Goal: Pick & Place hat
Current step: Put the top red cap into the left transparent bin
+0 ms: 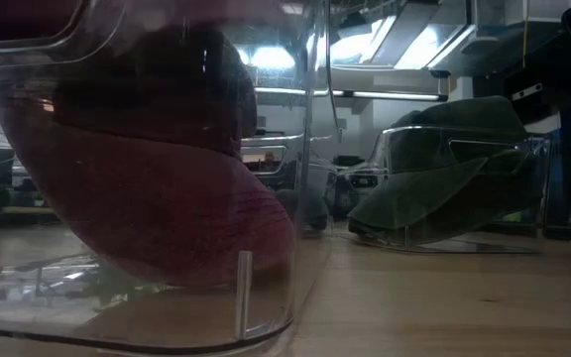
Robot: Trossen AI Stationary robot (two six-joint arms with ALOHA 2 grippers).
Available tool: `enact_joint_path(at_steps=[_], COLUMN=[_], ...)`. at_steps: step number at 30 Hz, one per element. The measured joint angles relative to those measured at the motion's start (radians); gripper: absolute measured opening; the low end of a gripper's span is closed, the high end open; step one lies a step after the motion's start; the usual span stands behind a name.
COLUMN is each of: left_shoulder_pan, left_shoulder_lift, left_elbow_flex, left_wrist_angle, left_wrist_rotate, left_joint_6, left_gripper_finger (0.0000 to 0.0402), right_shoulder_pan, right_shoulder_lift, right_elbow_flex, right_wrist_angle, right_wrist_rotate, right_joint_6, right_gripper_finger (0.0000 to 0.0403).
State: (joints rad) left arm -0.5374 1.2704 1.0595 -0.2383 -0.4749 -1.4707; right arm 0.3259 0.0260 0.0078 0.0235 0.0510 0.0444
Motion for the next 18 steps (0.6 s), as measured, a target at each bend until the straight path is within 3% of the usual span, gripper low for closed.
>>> enact_joint_path(at_steps=[18], left_shoulder_pan=[0.011], left_shoulder_lift=[0.125], left_elbow_flex=[0.0], left_wrist_angle=[0.337], left_wrist_rotate=[0.054], left_joint_6=[-0.037], left_gripper_finger=[0.0008], right_shoulder_pan=[0.0], right_shoulder_lift=[0.0], right_elbow_flex=[0.0], right_wrist_angle=[0.0], right_wrist_rotate=[0.0], right_joint_6=[0.0], right_gripper_finger=[0.0026])
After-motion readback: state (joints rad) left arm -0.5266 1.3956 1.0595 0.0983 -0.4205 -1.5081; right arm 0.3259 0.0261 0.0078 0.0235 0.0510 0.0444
